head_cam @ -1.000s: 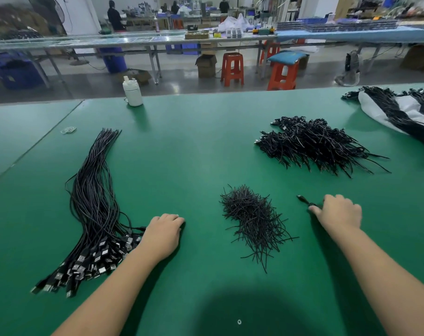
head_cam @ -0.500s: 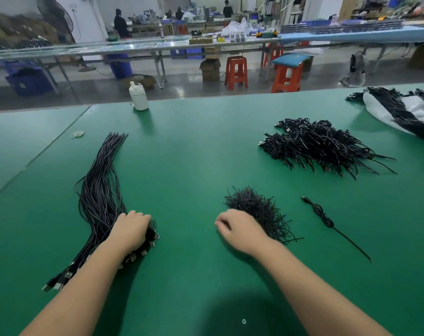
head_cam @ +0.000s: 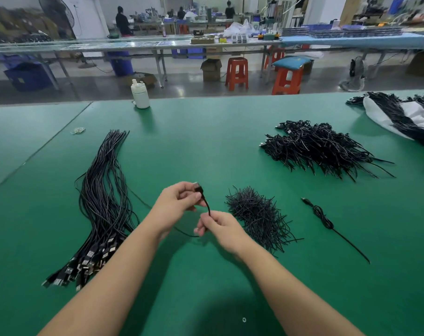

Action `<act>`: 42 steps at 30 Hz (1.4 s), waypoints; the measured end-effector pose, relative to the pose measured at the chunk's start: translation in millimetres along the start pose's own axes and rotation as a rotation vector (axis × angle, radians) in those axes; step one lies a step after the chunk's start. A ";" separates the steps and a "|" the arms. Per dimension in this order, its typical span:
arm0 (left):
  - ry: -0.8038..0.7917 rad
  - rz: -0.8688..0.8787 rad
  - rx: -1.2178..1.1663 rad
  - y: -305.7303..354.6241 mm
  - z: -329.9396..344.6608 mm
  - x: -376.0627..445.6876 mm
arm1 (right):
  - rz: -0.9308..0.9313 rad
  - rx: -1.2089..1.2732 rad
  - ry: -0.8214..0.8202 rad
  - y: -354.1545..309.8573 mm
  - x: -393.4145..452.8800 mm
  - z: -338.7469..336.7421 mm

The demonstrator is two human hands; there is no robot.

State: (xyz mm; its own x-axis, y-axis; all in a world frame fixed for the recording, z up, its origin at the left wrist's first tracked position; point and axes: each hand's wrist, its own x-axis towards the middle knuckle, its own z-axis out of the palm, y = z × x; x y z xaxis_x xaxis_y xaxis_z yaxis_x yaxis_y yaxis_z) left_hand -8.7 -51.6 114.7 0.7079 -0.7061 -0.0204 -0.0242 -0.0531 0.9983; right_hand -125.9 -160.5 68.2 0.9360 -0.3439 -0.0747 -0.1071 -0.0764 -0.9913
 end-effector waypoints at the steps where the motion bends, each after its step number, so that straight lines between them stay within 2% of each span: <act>1: 0.054 -0.020 -0.078 -0.6 0.4 1.3 | 0.007 0.046 0.022 -0.6 -0.4 -0.9; 3: 0.109 -0.084 -0.261 -4.8 1.1 3.7 | 0.008 0.157 0.049 -2.3 -1.3 -1.5; 5: 0.058 -0.134 -0.333 -12.0 3.5 3.7 | -0.008 0.190 0.069 -3.7 -2.3 -0.8; 9: -0.131 -0.171 -0.218 -26.4 10.9 -2.9 | -0.003 0.157 0.042 -1.2 -5.4 2.5; 11: -0.177 -0.160 -0.116 -28.3 12.9 -5.7 | 0.005 0.147 0.024 2.1 -6.6 4.6; 17: -0.205 -0.161 -0.029 -30.7 13.9 -5.0 | 0.020 0.150 0.011 6.7 -8.6 10.4; 20: -0.117 -0.095 -0.091 -31.4 18.7 -5.0 | 0.040 0.157 -0.027 6.9 -9.3 13.2; 22: 0.008 -0.019 -0.208 -25.3 21.2 -1.5 | 0.056 0.153 -0.066 8.7 -9.8 15.1; 24: 0.064 -0.020 -0.523 -10.9 14.6 4.7 | 0.084 0.132 -0.096 13.5 -10.6 15.7; 26: 0.014 -0.056 -0.775 3.4 -2.1 8.0 | 0.128 0.127 -0.108 21.4 -11.7 13.9; 27: -0.054 -0.076 -0.798 8.5 -11.3 6.6 | 0.152 0.148 -0.103 25.3 -12.0 11.8; 29: -0.245 -0.147 -0.718 11.2 -24.7 -0.2 | 0.201 0.250 -0.069 29.9 -10.9 5.6; 31: -0.447 -0.295 -0.514 7.2 -32.0 -8.9 | 0.239 0.360 -0.035 28.0 -6.1 -1.3; 33: -0.637 -0.436 -0.212 -2.1 -31.9 -18.5 | 0.247 0.399 -0.030 21.9 -0.2 -5.7; 35: -0.707 -0.534 0.129 -14.1 -24.2 -25.3 | 0.238 0.396 -0.039 14.7 4.0 -7.3; 37: -0.567 -0.540 0.335 -27.2 -13.4 -26.0 | 0.222 0.348 -0.056 9.6 5.5 -7.5; 38: -0.457 -0.484 0.371 -33.0 -8.9 -24.5 | 0.201 0.307 -0.071 8.0 4.9 -6.9; 40: -0.242 -0.352 0.270 -40.6 -2.9 -19.8 | 0.159 0.247 -0.102 6.9 1.5 -4.3; 42: -0.121 -0.263 -0.005 -46.0 0.8 -16.3 | 0.137 0.249 -0.127 7.4 -1.8 -1.7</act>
State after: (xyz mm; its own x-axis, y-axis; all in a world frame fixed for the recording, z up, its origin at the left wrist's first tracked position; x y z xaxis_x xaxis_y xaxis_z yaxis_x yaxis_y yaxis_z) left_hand -19.7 -38.3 69.0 0.6002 -0.7476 -0.2845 0.1525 -0.2422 0.9582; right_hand -128.9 -162.0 61.2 0.9547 -0.2137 -0.2071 -0.1647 0.2001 -0.9658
